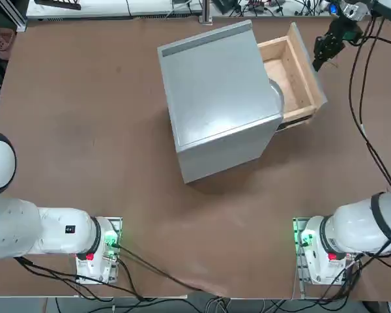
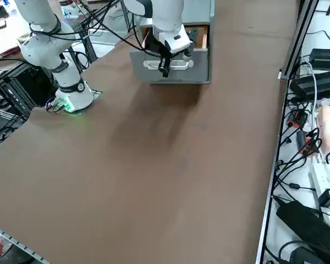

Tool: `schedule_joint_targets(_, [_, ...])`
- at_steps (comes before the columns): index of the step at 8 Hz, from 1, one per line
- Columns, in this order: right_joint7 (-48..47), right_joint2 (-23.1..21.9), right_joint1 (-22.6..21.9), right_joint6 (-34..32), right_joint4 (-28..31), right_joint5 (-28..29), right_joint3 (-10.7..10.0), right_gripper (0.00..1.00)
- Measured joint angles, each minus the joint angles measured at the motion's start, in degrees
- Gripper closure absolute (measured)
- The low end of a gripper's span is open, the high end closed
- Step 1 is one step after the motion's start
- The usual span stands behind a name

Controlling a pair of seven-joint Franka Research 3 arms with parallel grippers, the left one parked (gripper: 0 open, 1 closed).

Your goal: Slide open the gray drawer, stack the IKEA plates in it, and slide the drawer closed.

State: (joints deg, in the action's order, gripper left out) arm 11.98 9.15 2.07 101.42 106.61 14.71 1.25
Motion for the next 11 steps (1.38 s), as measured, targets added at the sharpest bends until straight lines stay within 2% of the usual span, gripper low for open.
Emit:
schedule_joint_targets(2, [-5.4, 0.3, -3.0, 0.4, 0.0, 2.5, 0.2, 1.0])
schedule_joint_targets(9, [-20.8, 1.6, -17.1, 1.5, 0.1, 4.4, 0.5, 1.0])
schedule_joint_targets(11, [-21.8, 1.6, -18.5, 2.0, 0.1, 4.9, 0.5, 1.0])
